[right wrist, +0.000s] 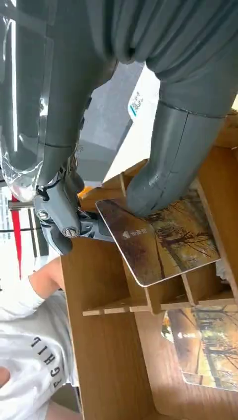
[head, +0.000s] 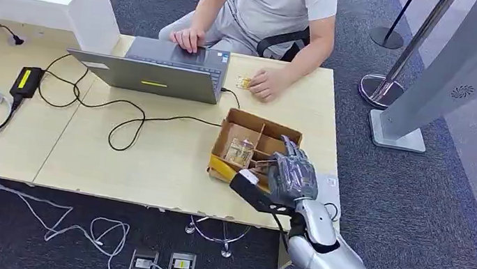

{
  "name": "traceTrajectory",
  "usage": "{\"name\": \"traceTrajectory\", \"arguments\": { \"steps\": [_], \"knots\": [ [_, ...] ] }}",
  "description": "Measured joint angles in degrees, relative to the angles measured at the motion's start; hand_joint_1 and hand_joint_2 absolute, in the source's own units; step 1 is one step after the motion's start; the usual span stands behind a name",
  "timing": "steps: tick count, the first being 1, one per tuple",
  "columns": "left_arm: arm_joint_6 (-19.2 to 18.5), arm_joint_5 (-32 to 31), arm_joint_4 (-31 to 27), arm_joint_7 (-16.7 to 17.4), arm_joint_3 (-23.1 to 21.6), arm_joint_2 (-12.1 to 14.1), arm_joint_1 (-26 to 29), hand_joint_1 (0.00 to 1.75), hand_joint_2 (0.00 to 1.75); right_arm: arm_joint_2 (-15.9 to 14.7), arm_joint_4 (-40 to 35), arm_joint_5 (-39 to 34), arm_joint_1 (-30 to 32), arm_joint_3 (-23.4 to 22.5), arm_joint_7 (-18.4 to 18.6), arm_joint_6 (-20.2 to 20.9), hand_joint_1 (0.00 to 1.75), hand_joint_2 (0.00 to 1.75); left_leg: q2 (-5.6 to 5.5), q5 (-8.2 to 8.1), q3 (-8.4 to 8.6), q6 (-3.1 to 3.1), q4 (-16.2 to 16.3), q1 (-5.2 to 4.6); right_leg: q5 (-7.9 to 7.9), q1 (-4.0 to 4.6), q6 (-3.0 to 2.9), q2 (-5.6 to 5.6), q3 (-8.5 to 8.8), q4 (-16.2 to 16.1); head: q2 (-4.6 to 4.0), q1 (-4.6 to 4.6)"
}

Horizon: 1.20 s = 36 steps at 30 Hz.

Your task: Pass the card to the sensor for recognition and then transmit it.

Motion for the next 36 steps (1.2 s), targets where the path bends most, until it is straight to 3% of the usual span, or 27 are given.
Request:
{"name": "traceTrajectory", "arguments": {
  "steps": [24,36],
  "knots": [
    [0.0,-0.4,0.2,0.0,-0.3,0.0,0.0,0.00,0.00,-0.7,-4.0,0.9,-1.1,-4.2,2.5,0.0,1.75,1.75,0.00,0.00,0.01,0.00,0.0,0.00,0.00,0.00,0.00,0.00,0.00,0.0,0.00,0.00],
    [0.0,-0.5,0.2,0.1,-0.4,0.0,0.0,0.00,0.00,-1.7,-8.5,1.7,-1.2,-8.4,3.6,0.0,1.75,1.75,0.01,0.00,0.01,0.00,0.0,0.00,0.00,0.00,0.00,0.00,0.00,0.0,0.00,-0.02]
  ]
}}
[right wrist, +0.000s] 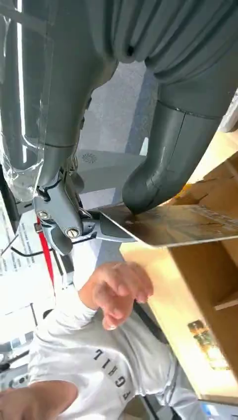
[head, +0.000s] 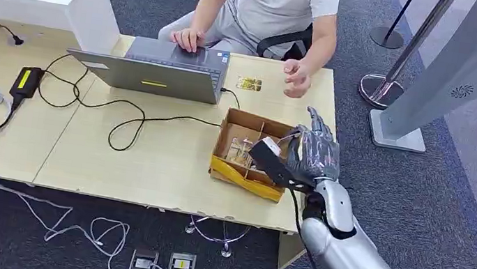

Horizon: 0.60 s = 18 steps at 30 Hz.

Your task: Pass the card to the sensor for recognition and then transmit it.

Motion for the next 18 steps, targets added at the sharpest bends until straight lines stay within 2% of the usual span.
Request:
{"name": "traceTrajectory", "arguments": {
  "steps": [11,18],
  "knots": [
    [0.2,-0.6,0.0,0.1,-1.0,-0.2,0.0,0.00,0.00,-0.5,-2.0,2.8,-2.1,-1.9,2.1,-0.3,1.75,1.75,0.00,0.00,0.00,0.00,0.0,0.00,0.00,0.00,0.00,0.00,0.00,0.0,0.00,0.02],
    [0.1,-0.9,0.0,0.4,-1.1,-0.2,0.0,0.00,0.00,-0.8,-1.9,3.8,-5.3,-2.1,4.0,1.8,1.75,1.75,-0.01,0.00,-0.01,0.00,0.0,0.00,0.00,0.00,0.00,0.00,0.00,0.0,0.00,0.00]
  ]
}}
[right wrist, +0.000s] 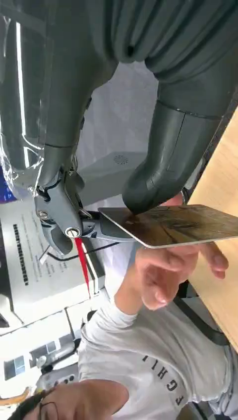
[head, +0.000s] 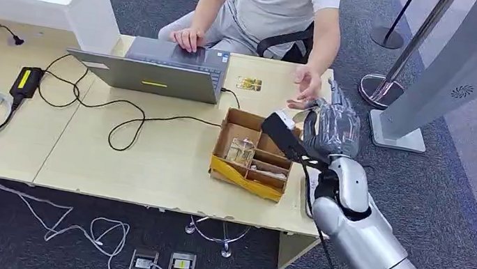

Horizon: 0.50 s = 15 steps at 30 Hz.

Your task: Pass the card to the sensor for recognition and then transmit it.

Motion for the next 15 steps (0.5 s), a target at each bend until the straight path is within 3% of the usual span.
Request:
{"name": "traceTrajectory", "arguments": {
  "steps": [15],
  "knots": [
    [0.3,0.7,0.0,0.1,0.0,-0.1,0.0,0.00,0.00,0.0,2.6,-1.7,-1.5,1.0,-0.7,-0.2,1.75,1.75,-0.03,0.00,-0.02,0.00,0.0,0.00,0.00,0.00,0.00,-0.02,0.00,0.0,0.00,0.02]
  ]
}}
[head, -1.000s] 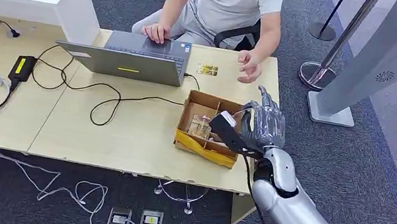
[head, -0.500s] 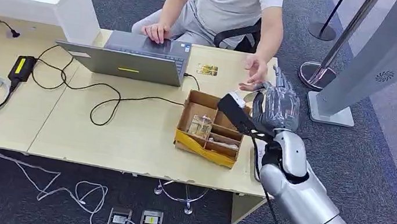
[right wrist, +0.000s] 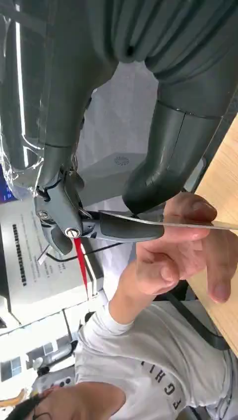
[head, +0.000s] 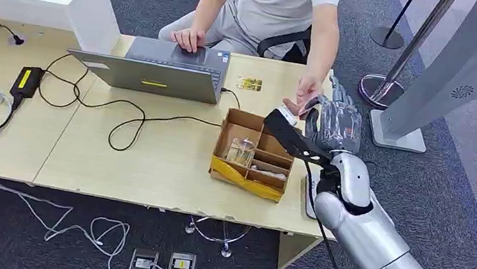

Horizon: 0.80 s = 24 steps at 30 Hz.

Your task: Pass the card to the sensor for recognition and then transmit it.

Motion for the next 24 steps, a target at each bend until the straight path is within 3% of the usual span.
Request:
{"name": "traceTrajectory", "arguments": {
  "steps": [8,9,10,11,24],
  "knots": [
    [0.0,0.2,0.0,-0.3,0.0,0.0,0.0,0.00,0.00,-0.1,1.5,-1.0,-0.4,1.1,0.9,-0.1,1.75,1.75,0.00,0.00,0.00,0.00,0.0,0.00,0.00,0.00,0.00,0.01,0.00,0.0,0.00,0.00],
    [0.0,0.2,0.0,-0.4,0.0,0.0,0.0,0.00,0.00,-0.1,1.6,-1.1,-0.5,1.2,0.9,-0.1,0.00,1.75,0.01,0.00,0.00,0.00,0.0,0.00,0.00,0.00,0.00,0.01,0.00,0.0,0.00,0.00],
    [0.0,0.3,0.0,-0.6,0.0,0.0,0.0,0.00,0.00,-0.1,1.8,-1.1,-0.6,1.4,1.0,-0.2,0.00,1.75,0.01,0.00,0.00,0.00,0.0,0.00,0.00,0.00,0.00,0.01,0.00,0.0,0.00,-0.02],
    [0.0,0.3,0.0,-0.6,0.0,0.0,0.0,0.00,0.00,-0.1,2.0,-1.1,-0.6,1.4,1.0,-0.2,0.00,0.00,0.01,0.00,0.00,0.00,0.0,0.00,0.00,0.00,0.00,0.01,0.00,0.0,0.00,0.00],
    [-0.2,0.2,0.0,-0.7,0.0,-0.1,0.0,0.00,0.00,-0.1,3.5,1.5,-1.1,3.3,-0.1,-5.9,0.00,0.00,0.00,0.00,-0.01,0.00,0.0,0.00,0.00,0.00,0.00,0.00,0.00,0.0,0.00,-0.02]
  ]
}}
